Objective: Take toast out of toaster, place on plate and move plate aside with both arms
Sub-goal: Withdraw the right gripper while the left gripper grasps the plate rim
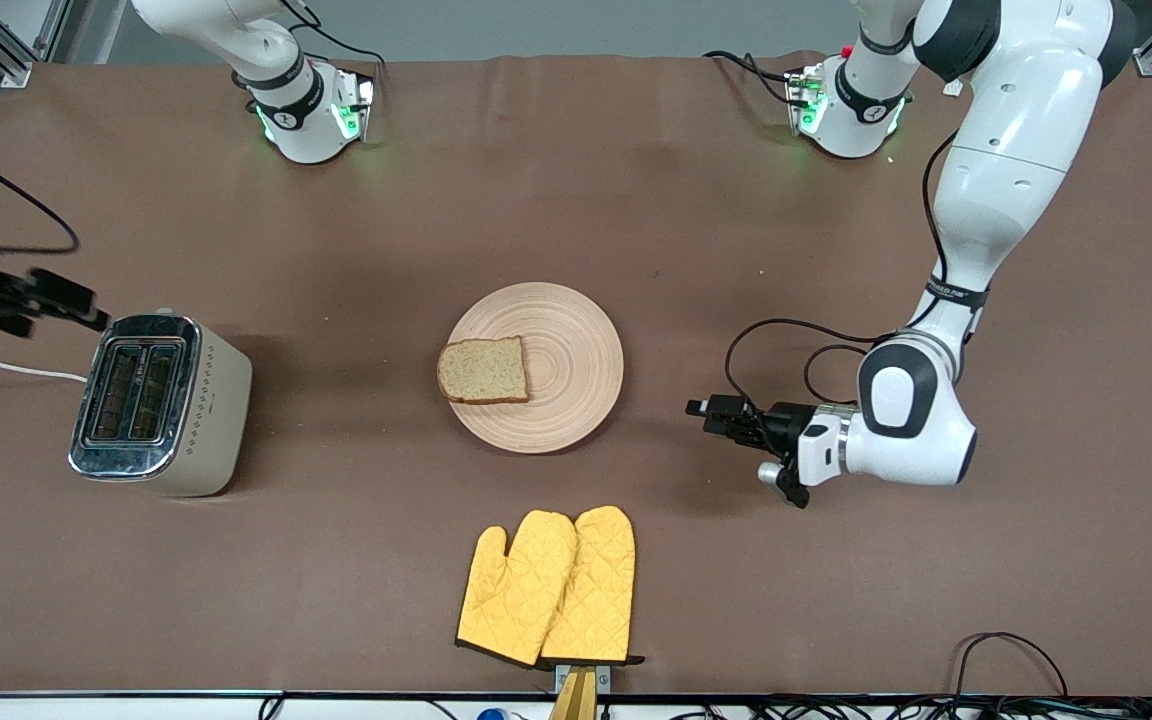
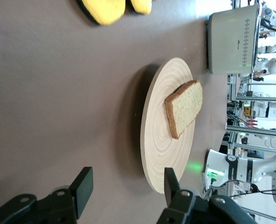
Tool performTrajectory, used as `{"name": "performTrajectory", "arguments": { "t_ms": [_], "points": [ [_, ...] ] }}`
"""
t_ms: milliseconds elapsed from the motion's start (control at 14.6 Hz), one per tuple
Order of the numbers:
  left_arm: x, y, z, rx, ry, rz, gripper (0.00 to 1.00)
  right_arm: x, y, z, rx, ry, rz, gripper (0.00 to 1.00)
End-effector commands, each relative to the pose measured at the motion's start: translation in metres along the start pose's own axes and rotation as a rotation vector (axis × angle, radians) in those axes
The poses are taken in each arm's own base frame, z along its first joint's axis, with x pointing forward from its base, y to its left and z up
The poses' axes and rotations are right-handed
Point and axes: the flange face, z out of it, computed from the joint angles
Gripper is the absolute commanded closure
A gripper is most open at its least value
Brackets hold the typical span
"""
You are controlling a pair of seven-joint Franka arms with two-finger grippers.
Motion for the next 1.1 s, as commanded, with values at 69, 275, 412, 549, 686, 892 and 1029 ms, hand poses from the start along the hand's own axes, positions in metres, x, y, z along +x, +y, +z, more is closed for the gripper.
{"name": "performTrajectory", "arguments": {
  "t_ms": [69, 275, 412, 549, 686, 892, 1029],
  "points": [
    [-0.009, -0.007, 0.034, -0.077, -0.002, 0.000, 0.37, -0.021, 0.000, -0.041, -0.105, -0.031, -0.002, 0.00],
    [-0.023, -0.020, 0.077, -0.152, 0.034, 0.040, 0.39, -0.023, 0.001, -0.045, -0.117, -0.025, -0.021, 0.00],
    [-0.026, -0.018, 0.105, -0.104, 0.047, 0.042, 0.44, -0.021, -0.009, -0.043, -0.117, -0.029, -0.037, 0.00],
    [-0.029, -0.009, 0.128, -0.103, 0.057, 0.028, 0.45, -0.019, -0.011, -0.040, -0.107, -0.031, -0.045, 0.00],
    [-0.031, -0.009, 0.135, -0.110, 0.056, 0.020, 0.47, -0.018, -0.021, -0.039, -0.101, -0.030, -0.052, 0.00],
    [-0.036, -0.012, 0.144, -0.124, 0.053, 0.000, 0.49, -0.019, -0.025, -0.040, -0.119, -0.032, -0.034, 0.00],
    [-0.040, -0.015, 0.153, -0.136, 0.050, 0.000, 0.55, -0.020, -0.024, -0.039, -0.120, -0.037, -0.033, 0.00]
  ]
}}
